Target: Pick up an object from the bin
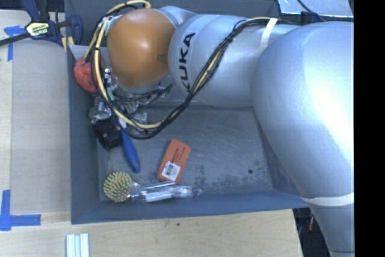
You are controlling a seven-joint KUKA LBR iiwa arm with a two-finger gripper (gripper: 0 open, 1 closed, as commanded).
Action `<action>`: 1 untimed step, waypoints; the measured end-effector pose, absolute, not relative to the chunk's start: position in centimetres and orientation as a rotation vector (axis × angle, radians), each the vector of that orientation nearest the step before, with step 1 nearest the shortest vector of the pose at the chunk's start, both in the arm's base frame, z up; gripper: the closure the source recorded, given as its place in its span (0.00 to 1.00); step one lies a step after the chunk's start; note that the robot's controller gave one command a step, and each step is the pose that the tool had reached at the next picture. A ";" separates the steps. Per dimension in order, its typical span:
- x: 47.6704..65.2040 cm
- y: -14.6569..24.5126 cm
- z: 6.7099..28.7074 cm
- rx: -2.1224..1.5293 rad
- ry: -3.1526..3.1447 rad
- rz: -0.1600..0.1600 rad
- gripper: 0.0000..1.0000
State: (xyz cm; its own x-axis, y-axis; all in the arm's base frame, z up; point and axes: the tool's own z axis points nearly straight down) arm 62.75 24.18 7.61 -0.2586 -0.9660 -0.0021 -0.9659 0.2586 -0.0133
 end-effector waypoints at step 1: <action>62.0 23.9 7.0 -1.669 2.666 0.001 1.00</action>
Offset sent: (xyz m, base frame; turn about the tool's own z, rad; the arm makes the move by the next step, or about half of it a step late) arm 0.0000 0.0000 0.0000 0.0000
